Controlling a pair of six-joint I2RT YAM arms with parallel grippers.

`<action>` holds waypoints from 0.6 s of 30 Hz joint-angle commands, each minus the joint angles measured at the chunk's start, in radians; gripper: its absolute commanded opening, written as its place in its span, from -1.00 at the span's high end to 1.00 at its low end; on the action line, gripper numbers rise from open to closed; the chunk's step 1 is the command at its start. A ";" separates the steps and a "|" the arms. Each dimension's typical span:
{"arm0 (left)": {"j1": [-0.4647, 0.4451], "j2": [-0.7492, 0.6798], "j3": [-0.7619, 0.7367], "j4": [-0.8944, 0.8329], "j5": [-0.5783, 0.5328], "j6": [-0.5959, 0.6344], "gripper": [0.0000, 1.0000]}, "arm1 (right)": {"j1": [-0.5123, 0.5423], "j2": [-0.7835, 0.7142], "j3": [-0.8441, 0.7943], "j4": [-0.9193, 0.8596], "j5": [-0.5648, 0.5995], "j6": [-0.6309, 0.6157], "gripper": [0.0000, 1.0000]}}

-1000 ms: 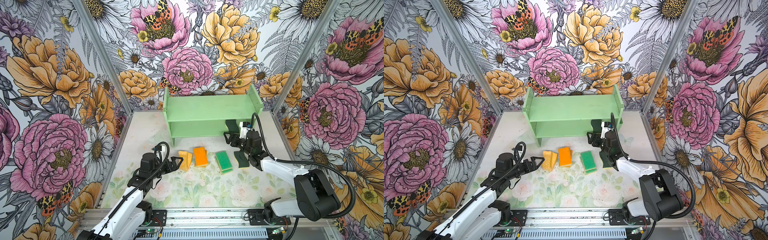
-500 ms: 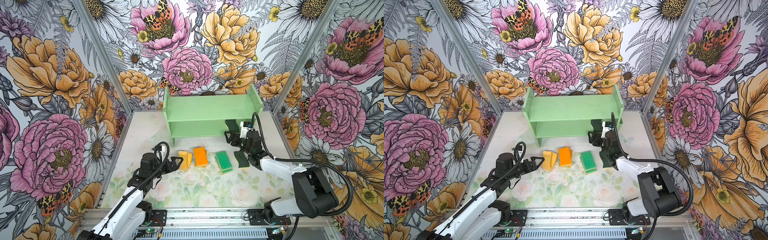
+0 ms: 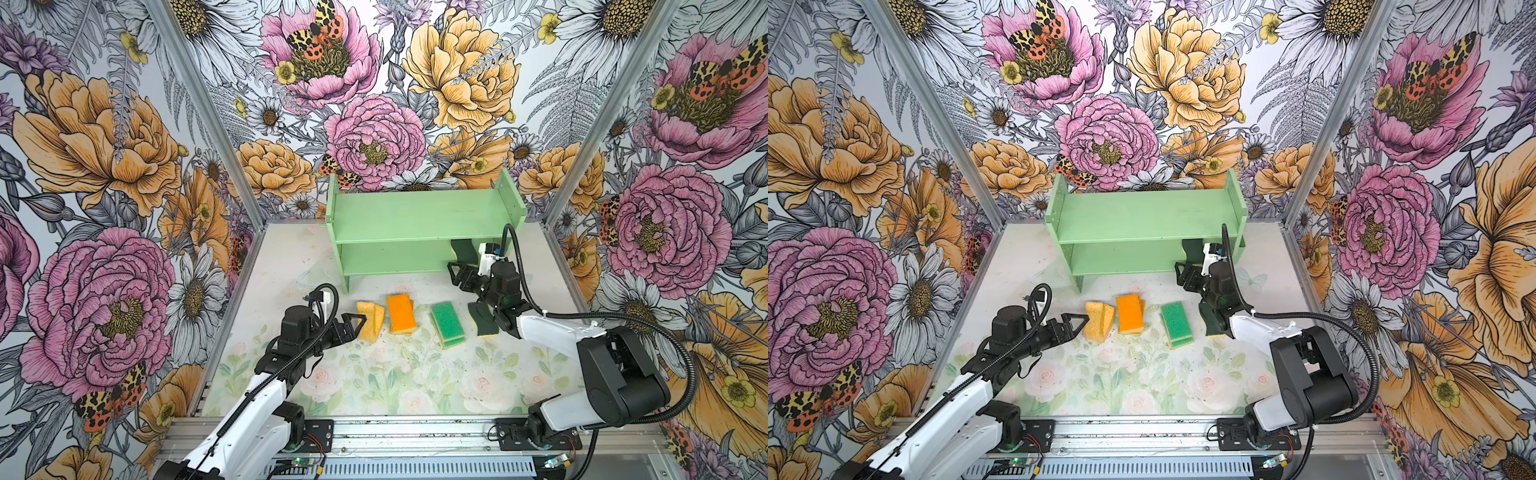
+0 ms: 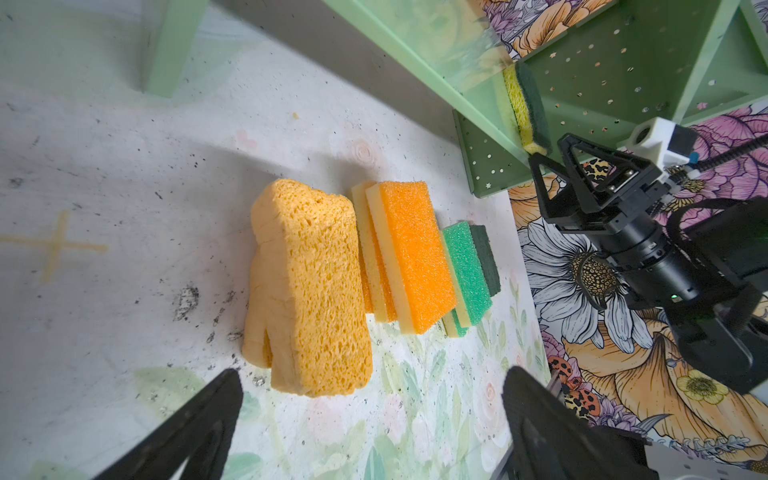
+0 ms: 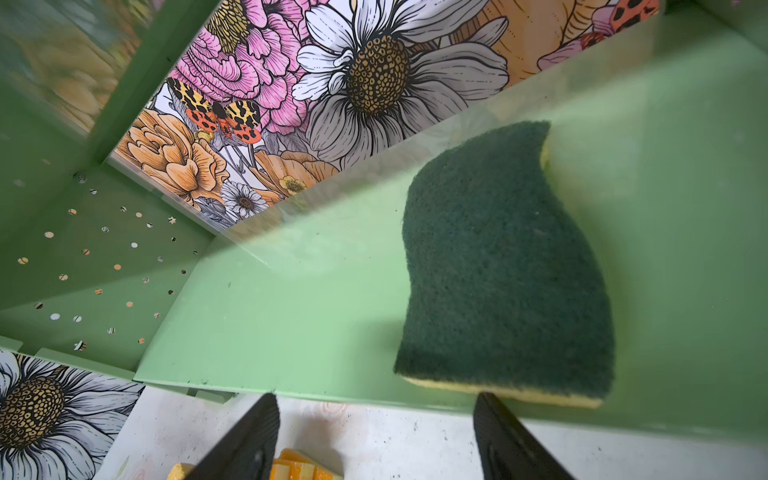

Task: Place and organize the cleaning sponges onto the shelf
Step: 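Withdraw the open right gripper out of the shelf toward the robot, then lower the right gripper and close it on the second dark green scouring pad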

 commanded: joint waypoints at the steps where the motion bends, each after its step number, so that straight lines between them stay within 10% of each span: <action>1: 0.006 -0.012 -0.008 0.004 0.015 0.031 -0.98 | -0.010 0.004 0.035 0.023 -0.018 0.010 -0.51; 18: 0.003 0.012 -0.003 0.019 0.023 0.030 -0.98 | -0.019 -0.362 0.031 -0.646 0.035 -0.110 -0.75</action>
